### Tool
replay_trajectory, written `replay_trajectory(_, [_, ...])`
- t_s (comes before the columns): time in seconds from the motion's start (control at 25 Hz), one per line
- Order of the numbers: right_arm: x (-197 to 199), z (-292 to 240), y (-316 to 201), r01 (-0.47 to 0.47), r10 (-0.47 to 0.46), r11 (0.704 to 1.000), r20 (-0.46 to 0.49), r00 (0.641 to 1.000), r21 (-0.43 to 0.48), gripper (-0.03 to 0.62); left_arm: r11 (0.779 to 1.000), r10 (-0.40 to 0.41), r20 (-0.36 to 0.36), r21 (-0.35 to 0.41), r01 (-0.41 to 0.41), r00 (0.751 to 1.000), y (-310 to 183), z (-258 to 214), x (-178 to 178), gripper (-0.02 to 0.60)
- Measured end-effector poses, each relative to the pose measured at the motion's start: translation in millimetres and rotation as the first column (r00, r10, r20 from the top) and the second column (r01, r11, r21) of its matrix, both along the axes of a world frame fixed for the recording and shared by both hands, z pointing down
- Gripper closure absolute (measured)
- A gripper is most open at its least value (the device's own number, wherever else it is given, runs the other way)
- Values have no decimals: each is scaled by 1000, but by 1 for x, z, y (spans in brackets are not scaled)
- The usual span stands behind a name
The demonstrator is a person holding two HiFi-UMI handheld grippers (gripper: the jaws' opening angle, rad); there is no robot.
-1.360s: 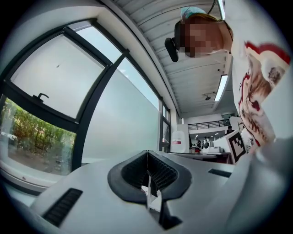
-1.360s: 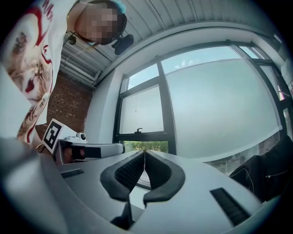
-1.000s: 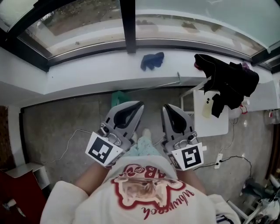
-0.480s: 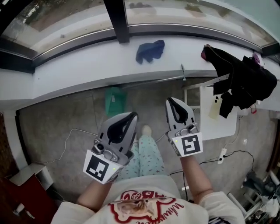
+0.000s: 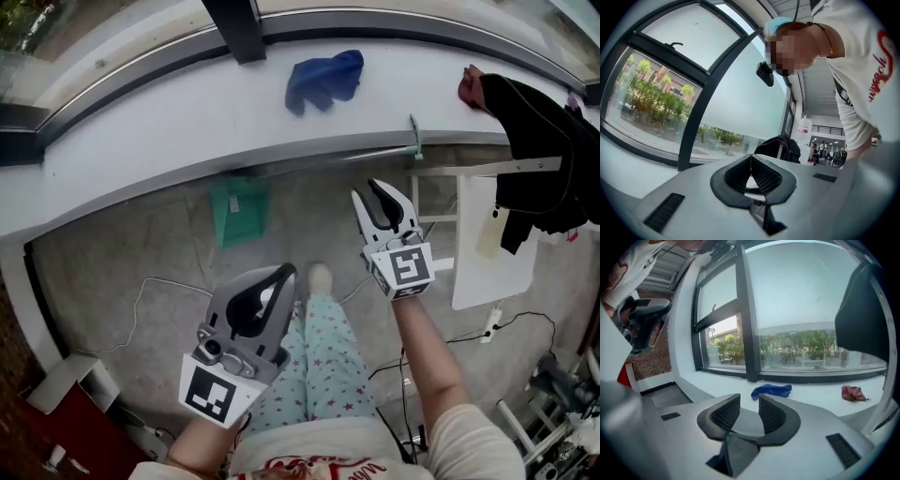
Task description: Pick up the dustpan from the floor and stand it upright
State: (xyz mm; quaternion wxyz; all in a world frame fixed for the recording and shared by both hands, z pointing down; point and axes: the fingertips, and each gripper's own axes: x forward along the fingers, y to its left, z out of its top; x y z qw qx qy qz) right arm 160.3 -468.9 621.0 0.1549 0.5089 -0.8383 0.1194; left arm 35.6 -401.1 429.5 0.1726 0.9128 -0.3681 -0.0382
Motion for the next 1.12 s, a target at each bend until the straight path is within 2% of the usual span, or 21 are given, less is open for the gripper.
replay_trajectory(0.08, [1, 41, -5, 21, -23, 999, -34, 999, -37, 445, 1000, 15, 18, -5, -15, 1000, 1, 21, 3, 560])
replay_trajectory(0.24, [13, 112, -15, 6, -12, 992, -44, 999, -129, 417, 1000, 12, 4, -23, -12, 1000, -4, 51, 7, 560])
replay_trajectory(0.44, [37, 180, -30, -101, 99, 970, -18, 995, -222, 393, 999, -5, 0, -35, 5, 1000, -7, 75, 4, 560])
replay_trajectory(0.72, [66, 241, -46, -207, 212, 931, -18, 977, -299, 389, 996, 58, 52, -76, -53, 997, 19, 112, 12, 560])
replay_trajectory(0.92, [73, 244, -70, -256, 302, 918, 115, 946, -304, 390, 993, 86, 63, -83, -80, 994, 26, 122, 19, 560])
replay_trajectory(1.04, [75, 242, -80, -294, 371, 903, 226, 900, -313, 390, 994, 84, 70, -82, -78, 994, 26, 126, 18, 560])
replay_trajectory(1.12, [75, 244, -84, -309, 416, 890, 316, 853, -336, 390, 994, 75, 71, -86, -69, 995, 26, 128, 16, 560])
